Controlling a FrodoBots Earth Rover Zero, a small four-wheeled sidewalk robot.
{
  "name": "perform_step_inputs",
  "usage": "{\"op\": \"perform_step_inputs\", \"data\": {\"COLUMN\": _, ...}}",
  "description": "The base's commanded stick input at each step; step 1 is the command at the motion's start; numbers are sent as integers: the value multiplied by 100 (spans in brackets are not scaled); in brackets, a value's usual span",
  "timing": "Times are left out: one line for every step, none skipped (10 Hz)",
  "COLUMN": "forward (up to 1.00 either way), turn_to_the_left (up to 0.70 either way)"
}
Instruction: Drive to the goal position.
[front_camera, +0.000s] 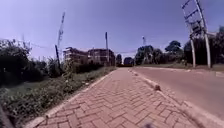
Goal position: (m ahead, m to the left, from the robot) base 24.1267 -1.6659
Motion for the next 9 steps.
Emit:
{"op": "perform_step_inputs", "data": {"forward": 30, "turn_to_the_left": 0}}
{"op": "perform_step_inputs", "data": {"forward": 30, "turn_to_the_left": 0}}
{"op": "perform_step_inputs", "data": {"forward": 30, "turn_to_the_left": 0}}
{"op": "perform_step_inputs", "data": {"forward": 30, "turn_to_the_left": 0}}
{"op": "perform_step_inputs", "data": {"forward": 30, "turn_to_the_left": 0}}
{"op": "perform_step_inputs", "data": {"forward": 30, "turn_to_the_left": 0}}
{"op": "perform_step_inputs", "data": {"forward": 30, "turn_to_the_left": 0}}
{"op": "perform_step_inputs", "data": {"forward": 30, "turn_to_the_left": 0}}
{"op": "perform_step_inputs", "data": {"forward": 30, "turn_to_the_left": 0}}
